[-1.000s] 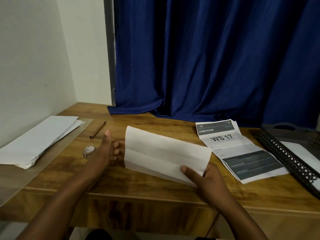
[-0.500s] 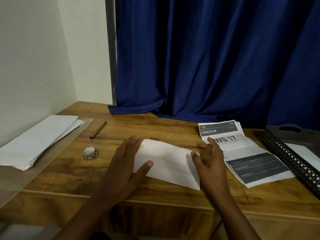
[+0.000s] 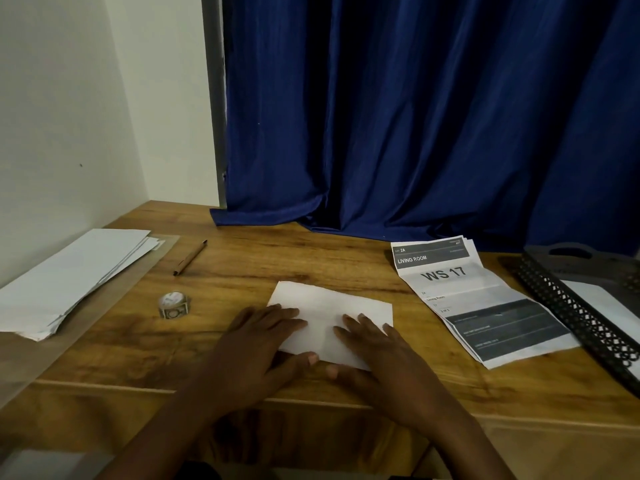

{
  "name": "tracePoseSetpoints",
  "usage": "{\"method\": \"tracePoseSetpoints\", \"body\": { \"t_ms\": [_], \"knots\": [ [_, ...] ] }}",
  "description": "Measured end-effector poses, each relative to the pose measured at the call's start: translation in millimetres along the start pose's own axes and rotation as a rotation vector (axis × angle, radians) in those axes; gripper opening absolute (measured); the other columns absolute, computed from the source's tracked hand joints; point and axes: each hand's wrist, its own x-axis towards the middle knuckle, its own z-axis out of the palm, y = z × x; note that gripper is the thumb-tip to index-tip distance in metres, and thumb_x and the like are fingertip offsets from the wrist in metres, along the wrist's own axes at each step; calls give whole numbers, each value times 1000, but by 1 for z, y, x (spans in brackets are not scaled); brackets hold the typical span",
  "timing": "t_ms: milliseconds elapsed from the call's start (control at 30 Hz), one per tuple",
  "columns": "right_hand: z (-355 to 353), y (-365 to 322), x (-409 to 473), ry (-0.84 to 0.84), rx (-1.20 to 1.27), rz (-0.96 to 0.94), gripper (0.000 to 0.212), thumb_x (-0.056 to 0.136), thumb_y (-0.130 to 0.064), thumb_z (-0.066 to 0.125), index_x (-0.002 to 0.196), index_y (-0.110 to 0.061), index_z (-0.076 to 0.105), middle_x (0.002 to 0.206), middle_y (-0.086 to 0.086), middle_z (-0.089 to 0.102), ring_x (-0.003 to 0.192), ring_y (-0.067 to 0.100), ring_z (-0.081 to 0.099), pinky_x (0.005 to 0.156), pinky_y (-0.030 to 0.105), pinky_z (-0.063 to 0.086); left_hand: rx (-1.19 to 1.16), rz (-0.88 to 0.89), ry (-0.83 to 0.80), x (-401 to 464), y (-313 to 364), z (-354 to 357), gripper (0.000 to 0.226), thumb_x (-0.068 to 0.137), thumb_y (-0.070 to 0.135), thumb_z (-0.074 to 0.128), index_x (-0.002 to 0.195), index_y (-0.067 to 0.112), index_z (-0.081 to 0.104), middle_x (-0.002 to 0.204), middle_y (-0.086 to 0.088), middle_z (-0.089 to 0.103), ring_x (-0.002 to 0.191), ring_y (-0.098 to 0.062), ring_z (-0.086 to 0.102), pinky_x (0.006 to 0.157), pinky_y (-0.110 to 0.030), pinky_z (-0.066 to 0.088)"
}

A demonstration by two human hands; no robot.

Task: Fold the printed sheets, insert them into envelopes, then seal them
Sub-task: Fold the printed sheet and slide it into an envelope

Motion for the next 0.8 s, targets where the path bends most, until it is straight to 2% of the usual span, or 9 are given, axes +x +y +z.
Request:
{"method": "tracePoseSetpoints", "body": {
  "t_ms": [100,233,367,467,533,600,667,733,800],
  "knots": [
    [-3,1,-5,-73,-74,-18,89,83,-89,13,158,-44,-1,165,-23,-15,148,-4,-22,125,36,-9,30,16,-10,-8,1,0,84,84,90,10,156,48,19,167,24,8,152,2,-3,124,-33,-7],
    [-6,9,-18,-71,-61,18,102,75,-96,10,159,-40,-7,163,-24,-18,149,-3,-22,126,37,-8,126,23,34,-28,5,7,86,84,90,2,158,47,11,167,23,1,153,0,-7,126,-37,-5],
    [-1,12,-33,-42,-78,28,108,70,-102,15,157,-43,-12,162,-27,-19,148,-5,-23,125,37,-9,145,45,52,-46,7,13,93,81,95,10,159,46,11,167,21,0,154,-5,-5,124,-38,-7],
    [3,10,-44,-5,-93,9,107,68,-103,21,154,-50,-13,153,-38,-25,137,-16,-32,120,31,-15,160,82,18,-55,-1,17,92,78,98,13,156,53,-2,164,27,-13,152,-1,-15,124,-37,-11],
    [2,12,-52,30,-110,-20,94,74,-98,24,154,-55,0,149,-45,-19,136,-20,-28,118,25,-15,144,120,49,-61,-9,18,77,86,89,18,154,57,2,164,30,-9,152,2,-13,125,-36,-6],
    [-1,15,-58,95,-87,-49,76,81,-87,35,150,-58,21,148,-49,-4,141,-20,-11,116,16,-10,46,150,99,-67,-15,15,62,93,77,30,152,56,23,162,35,9,151,6,0,127,-38,8],
    [-4,16,-63,156,-9,-63,61,85,-74,52,142,-58,41,147,-48,17,143,-15,11,114,11,2,-114,164,140,-69,-18,8,50,93,68,43,142,54,46,154,39,30,148,9,17,125,-38,22],
    [-8,16,-65,201,67,-70,47,85,-60,66,132,-56,57,143,-43,39,140,-13,29,116,18,20,-207,175,178,-69,-19,1,43,90,63,51,130,51,60,144,39,45,142,10,32,120,-37,32],
    [-13,16,-66,234,152,-60,36,84,-48,74,120,-52,68,133,-39,54,131,-14,42,112,26,37,-222,178,195,-68,-21,-4,41,87,63,54,125,52,63,136,39,53,135,12,40,115,-31,39]
  ]
}}
